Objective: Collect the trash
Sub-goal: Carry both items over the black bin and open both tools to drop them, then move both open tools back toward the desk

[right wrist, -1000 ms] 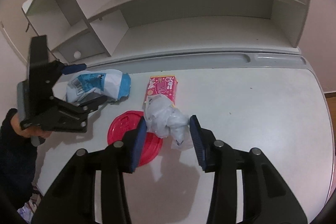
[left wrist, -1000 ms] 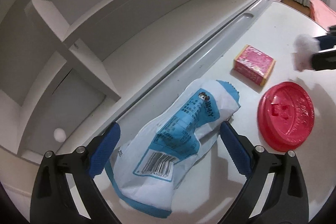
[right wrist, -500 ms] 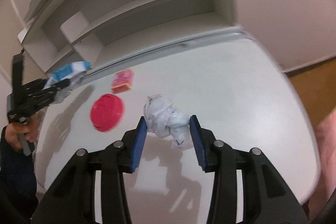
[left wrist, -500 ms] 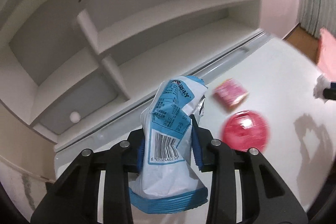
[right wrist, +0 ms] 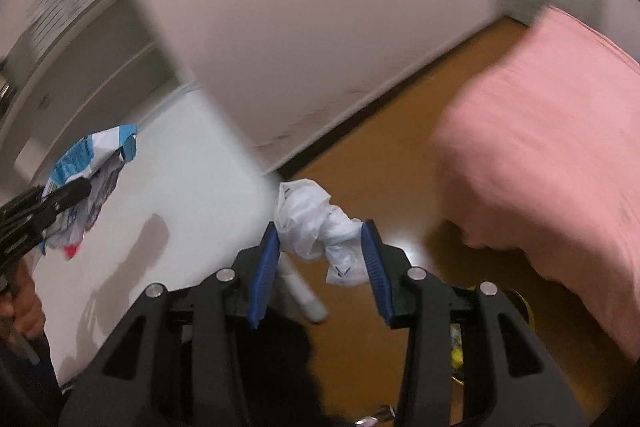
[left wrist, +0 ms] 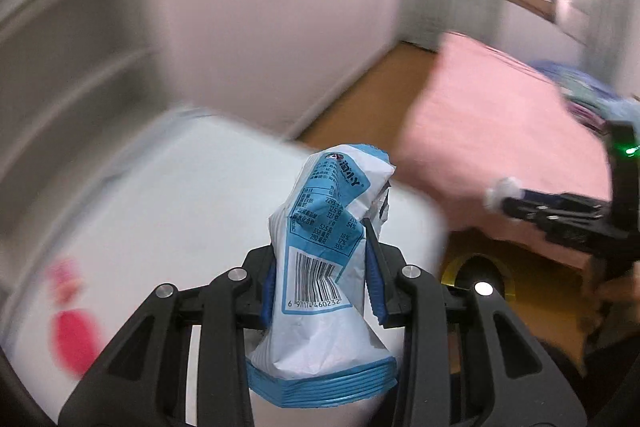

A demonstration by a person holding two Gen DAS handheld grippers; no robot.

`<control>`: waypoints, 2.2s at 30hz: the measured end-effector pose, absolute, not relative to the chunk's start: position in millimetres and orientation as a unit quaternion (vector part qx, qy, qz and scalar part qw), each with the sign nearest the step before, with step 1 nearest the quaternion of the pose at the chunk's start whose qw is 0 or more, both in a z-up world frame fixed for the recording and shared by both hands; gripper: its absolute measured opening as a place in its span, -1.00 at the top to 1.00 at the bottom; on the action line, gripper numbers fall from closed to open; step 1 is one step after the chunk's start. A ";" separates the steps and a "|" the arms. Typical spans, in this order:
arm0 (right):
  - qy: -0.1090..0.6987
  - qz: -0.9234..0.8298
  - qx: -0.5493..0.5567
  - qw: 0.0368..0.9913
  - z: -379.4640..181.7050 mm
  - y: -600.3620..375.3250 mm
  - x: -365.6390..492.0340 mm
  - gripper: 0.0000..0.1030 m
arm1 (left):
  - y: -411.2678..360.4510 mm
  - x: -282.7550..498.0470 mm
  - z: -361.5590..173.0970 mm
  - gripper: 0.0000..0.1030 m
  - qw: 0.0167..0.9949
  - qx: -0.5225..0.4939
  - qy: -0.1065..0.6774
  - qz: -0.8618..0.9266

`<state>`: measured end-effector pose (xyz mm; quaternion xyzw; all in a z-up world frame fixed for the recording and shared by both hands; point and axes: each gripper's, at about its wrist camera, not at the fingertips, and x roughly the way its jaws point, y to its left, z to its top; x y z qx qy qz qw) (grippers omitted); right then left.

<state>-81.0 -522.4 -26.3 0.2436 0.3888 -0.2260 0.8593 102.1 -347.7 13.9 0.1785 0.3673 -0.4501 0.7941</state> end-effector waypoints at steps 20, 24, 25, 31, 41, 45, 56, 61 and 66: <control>0.463 -0.365 0.420 0.690 -225.8 -691.5 -301.5 0.19 | -623.8 -59.3 -199.7 0.32 0.564 0.310 0.461 -0.610; 0.472 -0.360 0.443 0.672 -253.1 -706.0 -311.3 0.19 | -636.4 -74.2 -236.1 0.31 0.545 0.352 0.470 -0.598; 0.473 -0.358 0.448 0.669 -258.3 -707.7 -312.6 0.19 | -640.9 -79.7 -246.0 0.31 0.536 0.358 0.477 -0.598; 0.474 -0.345 0.477 0.654 -283.4 -702.6 -304.3 0.18 | -649.2 -94.7 -285.4 0.31 0.494 0.379 0.509 -0.594; 0.466 -0.349 0.481 0.655 -284.8 -706.8 -307.6 0.16 | -661.0 -105.0 -292.7 0.29 0.479 0.396 0.512 -0.593; 0.456 -0.354 0.488 0.655 -276.6 -708.0 -312.3 -0.08 | -662.6 -113.7 -286.7 0.17 0.478 0.406 0.498 -0.599; 0.419 -0.380 0.465 0.681 -206.6 -694.8 -323.4 -0.45 | -657.0 -110.1 -227.8 -0.51 0.511 0.369 0.466 -0.621; 0.410 -0.389 0.417 0.712 -153.3 -679.3 -305.8 -0.63 | -623.9 -83.6 -153.4 -0.79 0.580 0.343 0.416 -0.611; 0.394 -0.358 0.357 0.768 -95.5 -649.4 -247.8 -0.74 | -548.9 -34.9 -69.6 -0.85 0.672 0.317 0.357 -0.567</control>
